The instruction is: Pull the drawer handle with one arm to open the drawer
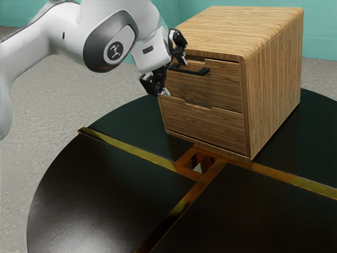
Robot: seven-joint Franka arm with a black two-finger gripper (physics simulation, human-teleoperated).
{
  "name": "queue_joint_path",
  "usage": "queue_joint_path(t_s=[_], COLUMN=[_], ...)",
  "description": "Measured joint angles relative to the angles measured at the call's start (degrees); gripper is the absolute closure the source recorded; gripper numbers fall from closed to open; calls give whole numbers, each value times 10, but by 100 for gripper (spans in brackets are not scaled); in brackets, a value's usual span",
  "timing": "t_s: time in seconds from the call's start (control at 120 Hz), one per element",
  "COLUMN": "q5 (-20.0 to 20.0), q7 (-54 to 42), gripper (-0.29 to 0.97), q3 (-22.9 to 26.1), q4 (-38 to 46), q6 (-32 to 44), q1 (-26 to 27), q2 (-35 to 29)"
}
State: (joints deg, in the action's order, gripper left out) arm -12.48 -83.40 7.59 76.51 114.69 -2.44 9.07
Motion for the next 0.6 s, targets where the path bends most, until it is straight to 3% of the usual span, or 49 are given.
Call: queue_joint_path(t_s=[0.6], q5=[0], q7=[-27], gripper=[2], q3=[-12], q4=[-17], q6=[63], q1=[-22], q2=[53])
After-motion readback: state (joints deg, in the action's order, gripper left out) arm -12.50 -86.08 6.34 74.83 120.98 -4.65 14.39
